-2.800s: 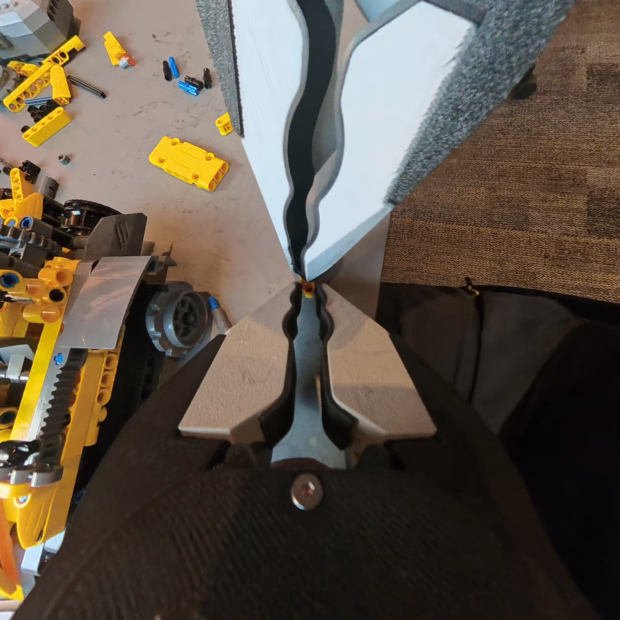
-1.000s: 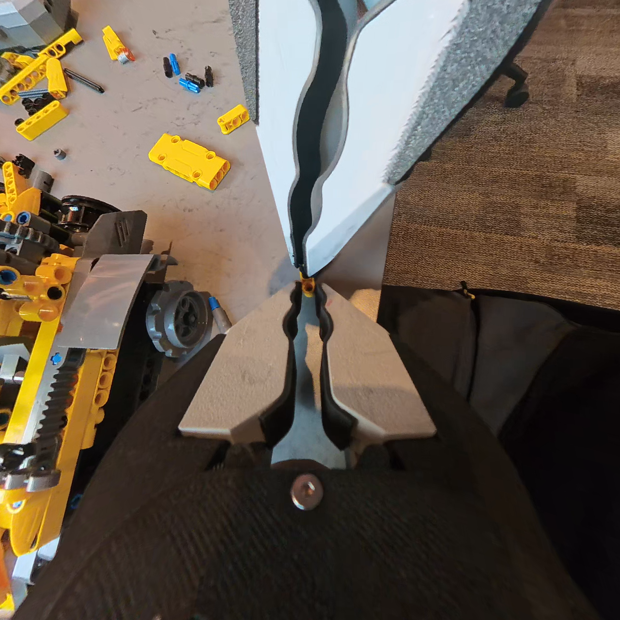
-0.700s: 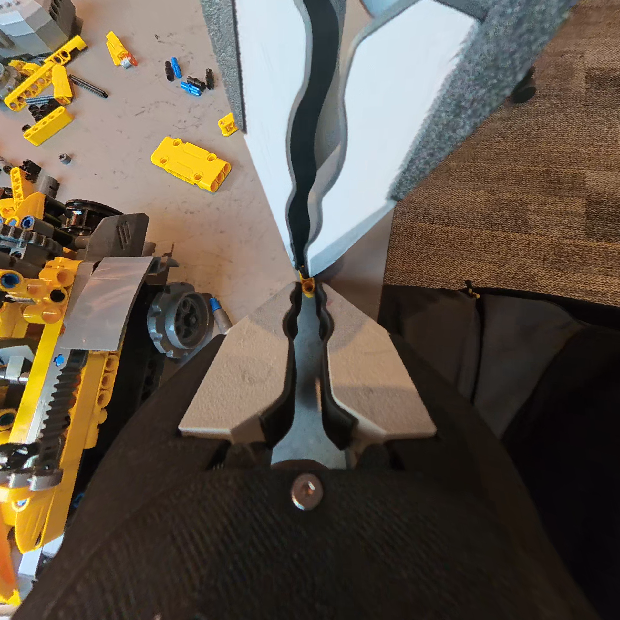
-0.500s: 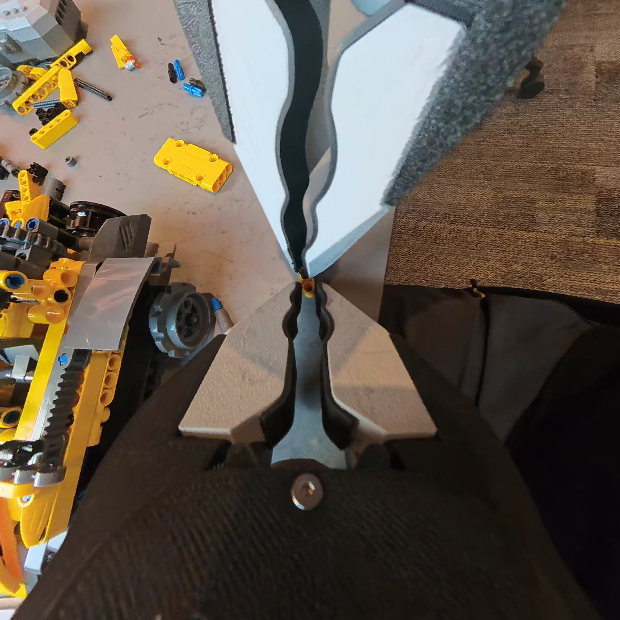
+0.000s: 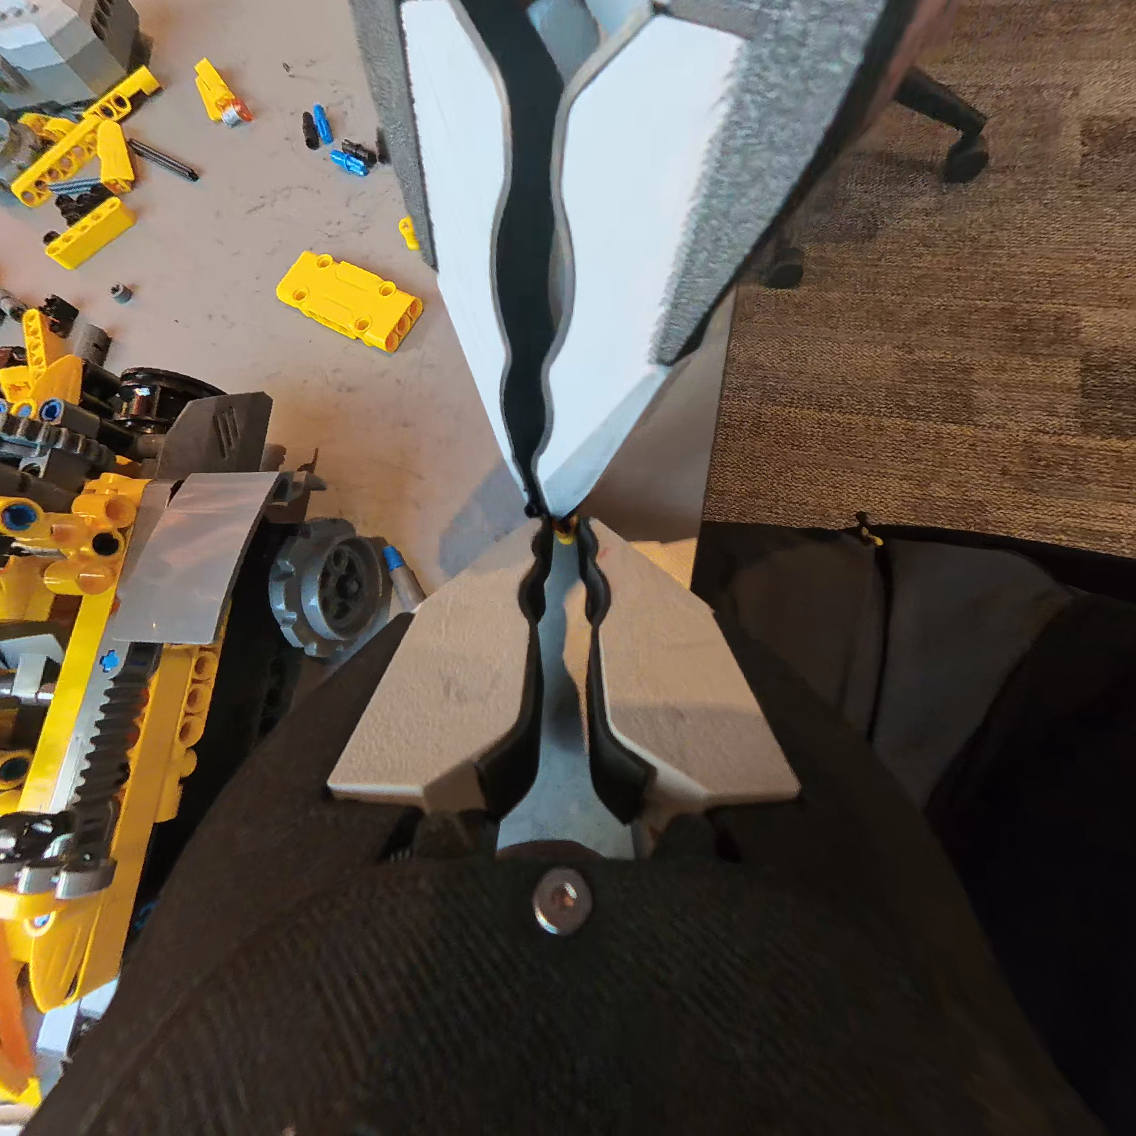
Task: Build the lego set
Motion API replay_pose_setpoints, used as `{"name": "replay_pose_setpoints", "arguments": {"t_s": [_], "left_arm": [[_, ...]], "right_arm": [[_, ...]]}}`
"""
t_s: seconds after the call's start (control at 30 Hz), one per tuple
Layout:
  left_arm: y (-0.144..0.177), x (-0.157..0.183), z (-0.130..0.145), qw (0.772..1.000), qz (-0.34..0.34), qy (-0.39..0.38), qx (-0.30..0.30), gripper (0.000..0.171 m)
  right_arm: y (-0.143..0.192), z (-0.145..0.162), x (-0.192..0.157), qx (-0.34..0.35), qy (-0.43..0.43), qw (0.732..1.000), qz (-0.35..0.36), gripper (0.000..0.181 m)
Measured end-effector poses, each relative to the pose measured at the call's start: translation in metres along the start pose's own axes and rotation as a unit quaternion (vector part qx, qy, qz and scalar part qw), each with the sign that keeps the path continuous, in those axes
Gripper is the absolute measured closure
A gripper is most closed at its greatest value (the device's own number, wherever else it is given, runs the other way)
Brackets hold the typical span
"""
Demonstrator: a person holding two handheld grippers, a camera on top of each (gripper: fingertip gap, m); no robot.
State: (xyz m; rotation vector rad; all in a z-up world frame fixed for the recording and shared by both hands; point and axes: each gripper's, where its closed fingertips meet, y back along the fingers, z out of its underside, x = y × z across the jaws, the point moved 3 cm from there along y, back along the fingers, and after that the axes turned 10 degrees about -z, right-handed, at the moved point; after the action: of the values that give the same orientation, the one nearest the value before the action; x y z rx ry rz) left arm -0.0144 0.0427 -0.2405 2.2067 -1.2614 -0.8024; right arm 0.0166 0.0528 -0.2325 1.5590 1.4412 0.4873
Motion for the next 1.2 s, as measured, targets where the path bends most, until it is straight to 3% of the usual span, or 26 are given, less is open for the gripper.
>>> {"name": "replay_pose_setpoints", "arguments": {"t_s": [0.03, 0.3, 0.77, 1.03, 1.2], "left_arm": [[0.0, 0.0, 0.0, 1.0, 0.002, 0.0, 0.001, 0.167], [0.0, 0.001, -0.001, 1.0, 0.003, -0.002, 0.003, 0.167], [0.0, 0.0, 0.0, 1.0, 0.003, 0.0, 0.002, 0.167], [0.002, 0.0, -0.001, 1.0, 0.003, 0.0, 0.006, 0.155], [0.009, -0.001, -0.007, 0.999, -0.011, -0.008, 0.042, 0.157]], "right_arm": [[0.0, -0.001, 0.0, 0.022, -0.016, 1.0, -0.01, 0.177], [0.005, 0.001, -0.002, 0.066, 0.032, 0.997, 0.019, 0.177], [0.01, 0.011, -0.003, 0.203, -0.011, 0.979, -0.006, 0.177], [0.02, 0.006, -0.006, 0.266, -0.033, 0.963, -0.021, 0.177], [0.025, 0.001, -0.012, 0.325, -0.074, 0.94, -0.073, 0.177]]}}
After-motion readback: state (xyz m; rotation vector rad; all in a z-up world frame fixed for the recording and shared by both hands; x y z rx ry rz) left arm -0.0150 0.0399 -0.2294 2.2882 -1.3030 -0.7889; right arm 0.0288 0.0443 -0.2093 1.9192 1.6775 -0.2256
